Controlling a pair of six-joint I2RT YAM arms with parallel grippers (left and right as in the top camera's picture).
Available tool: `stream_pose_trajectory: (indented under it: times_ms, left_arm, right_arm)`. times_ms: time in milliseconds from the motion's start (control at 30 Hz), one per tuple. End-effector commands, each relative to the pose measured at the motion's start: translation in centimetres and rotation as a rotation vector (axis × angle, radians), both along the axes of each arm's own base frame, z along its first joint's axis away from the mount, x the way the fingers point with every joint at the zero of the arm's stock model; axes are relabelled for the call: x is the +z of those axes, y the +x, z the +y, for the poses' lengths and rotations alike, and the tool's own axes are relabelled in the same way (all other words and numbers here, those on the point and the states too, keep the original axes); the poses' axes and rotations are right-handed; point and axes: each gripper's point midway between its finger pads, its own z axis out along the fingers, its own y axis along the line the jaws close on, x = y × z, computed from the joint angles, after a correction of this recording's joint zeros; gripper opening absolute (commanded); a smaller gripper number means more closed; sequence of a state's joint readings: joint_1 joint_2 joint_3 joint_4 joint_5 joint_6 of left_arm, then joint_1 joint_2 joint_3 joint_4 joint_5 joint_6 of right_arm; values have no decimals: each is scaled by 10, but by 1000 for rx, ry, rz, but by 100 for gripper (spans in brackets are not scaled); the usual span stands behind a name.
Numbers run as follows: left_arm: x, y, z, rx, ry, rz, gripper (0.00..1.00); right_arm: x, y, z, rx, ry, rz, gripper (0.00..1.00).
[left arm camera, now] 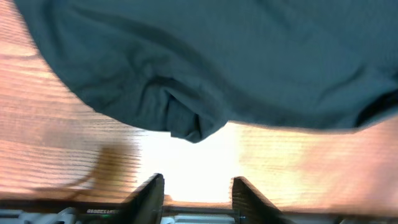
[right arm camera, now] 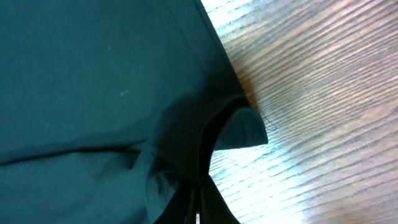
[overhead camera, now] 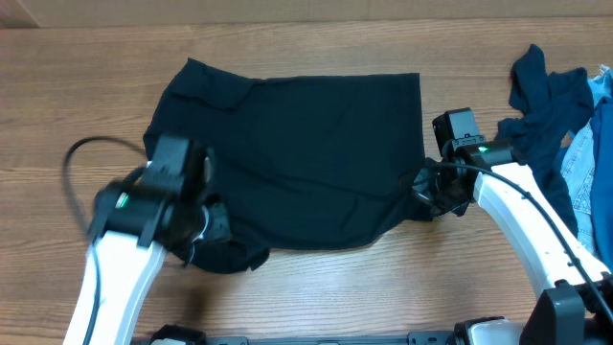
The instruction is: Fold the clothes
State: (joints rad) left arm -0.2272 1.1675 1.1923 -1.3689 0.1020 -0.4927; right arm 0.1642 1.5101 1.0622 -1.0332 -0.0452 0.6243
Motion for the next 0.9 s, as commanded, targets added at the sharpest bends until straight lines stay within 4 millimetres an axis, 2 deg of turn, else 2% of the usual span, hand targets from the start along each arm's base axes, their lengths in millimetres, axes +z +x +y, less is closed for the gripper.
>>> stream_pose_trajectory:
  times_ms: [0,100,333,433,533,700,833,867]
  left_arm:
    - [-17,-25,15,284,-18,9,51]
    - [-65,-46,6,347,-67,136,57]
    - [-135,-68,13,515,-73,248,64]
    - [-150,-68,23,584,-95,247,64]
    - [-161,-52,35,581,-114,174,60]
    - [-179,-36,36,545,-110,175,56]
    - [-197,-45,36,542,-84,273,52]
    - [-199,-47,36,541,-79,288,45]
  right_arm:
    - [8,6,-1,-2,-2,-30,4]
    - [8,5,-1,-1,-3,-26,4]
    - [7,1,-2,-1,-5,-10,4]
    - [7,2,-2,-1,-5,-10,4]
    - [7,2,-2,-1,-5,-10,4]
    - [7,1,-2,-1,-6,-7,4]
    - [7,-1,-2,-1,-8,0,4]
    - [7,-1,-2,-1,-8,0,4]
